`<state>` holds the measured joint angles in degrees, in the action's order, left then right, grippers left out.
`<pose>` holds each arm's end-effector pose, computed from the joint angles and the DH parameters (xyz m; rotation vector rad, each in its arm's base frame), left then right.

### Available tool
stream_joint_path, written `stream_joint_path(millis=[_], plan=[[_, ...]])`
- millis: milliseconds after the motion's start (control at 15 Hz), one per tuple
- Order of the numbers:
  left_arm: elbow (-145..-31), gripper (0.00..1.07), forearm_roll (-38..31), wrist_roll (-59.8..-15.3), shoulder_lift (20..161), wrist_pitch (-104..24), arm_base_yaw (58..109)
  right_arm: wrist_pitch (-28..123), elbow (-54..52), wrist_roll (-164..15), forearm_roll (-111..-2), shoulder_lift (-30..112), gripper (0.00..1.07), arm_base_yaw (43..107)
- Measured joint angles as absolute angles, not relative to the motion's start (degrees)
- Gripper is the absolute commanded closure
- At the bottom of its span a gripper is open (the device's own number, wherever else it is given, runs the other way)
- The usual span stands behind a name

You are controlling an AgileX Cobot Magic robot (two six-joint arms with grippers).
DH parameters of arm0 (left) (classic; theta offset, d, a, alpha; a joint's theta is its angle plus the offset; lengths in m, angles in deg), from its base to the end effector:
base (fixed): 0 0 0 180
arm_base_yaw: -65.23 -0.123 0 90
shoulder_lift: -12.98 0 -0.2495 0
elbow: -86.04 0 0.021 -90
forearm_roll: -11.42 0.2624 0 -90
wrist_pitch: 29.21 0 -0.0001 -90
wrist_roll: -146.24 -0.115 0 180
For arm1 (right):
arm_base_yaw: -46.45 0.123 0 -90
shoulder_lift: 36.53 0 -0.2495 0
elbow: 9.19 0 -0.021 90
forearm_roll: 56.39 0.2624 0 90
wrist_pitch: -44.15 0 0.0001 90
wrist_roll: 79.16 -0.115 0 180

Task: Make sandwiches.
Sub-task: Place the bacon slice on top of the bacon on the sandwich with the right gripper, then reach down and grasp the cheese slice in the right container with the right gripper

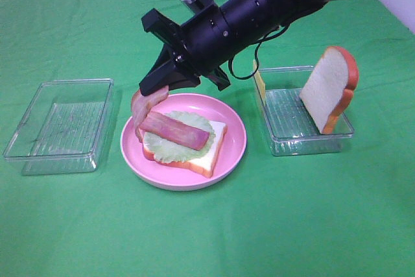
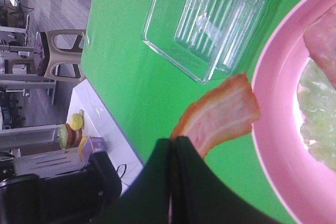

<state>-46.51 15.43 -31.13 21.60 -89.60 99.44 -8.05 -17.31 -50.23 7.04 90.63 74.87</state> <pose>0.0553 -0.0291 0.2732 0.5536 1.9693 -0.3204 0.3413 0.2772 0.1431 -0.4611 2.6620 1.3218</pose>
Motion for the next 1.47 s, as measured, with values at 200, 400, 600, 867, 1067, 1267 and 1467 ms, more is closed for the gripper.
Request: stream_joint_path(millis=[200, 400, 600, 867, 1067, 1267, 1467], plan=[[-46.5, 0.29, 15.4, -31.1, 21.6, -89.6, 99.4, -1.1, -17.3, -55.7, -1.8, 93.3, 1.07, 74.3], [-46.5, 0.29, 15.4, -31.1, 21.6, -89.6, 99.4, 1.5, -17.3, -61.5, -9.7, 93.3, 1.07, 74.2], [-46.5, 0.29, 15.4, -31.1, 21.6, -89.5, 99.4, 2.4, -17.3, -66.8, -17.3, 93.3, 0.86, 74.2], [-46.5, 0.29, 15.4, -31.1, 21.6, -89.5, 99.4, 2.6, -17.3, -68.0, -19.8, 93.3, 0.34, 74.2], [-46.5, 0.29, 15.4, -31.1, 21.6, -89.5, 99.4, 2.4, -17.3, -68.7, -22.2, 92.5, 0.34, 74.2], [-46.5, 0.29, 15.4, -31.1, 21.6, -89.5, 99.4, 2.0, -17.6, -71.4, -26.9, 89.8, 0.34, 74.2], [-46.5, 0.29, 15.4, -31.1, 21.6, -89.5, 99.4, -4.3, -23.4, -75.0, -35.3, 89.0, 0.34, 74.2]])
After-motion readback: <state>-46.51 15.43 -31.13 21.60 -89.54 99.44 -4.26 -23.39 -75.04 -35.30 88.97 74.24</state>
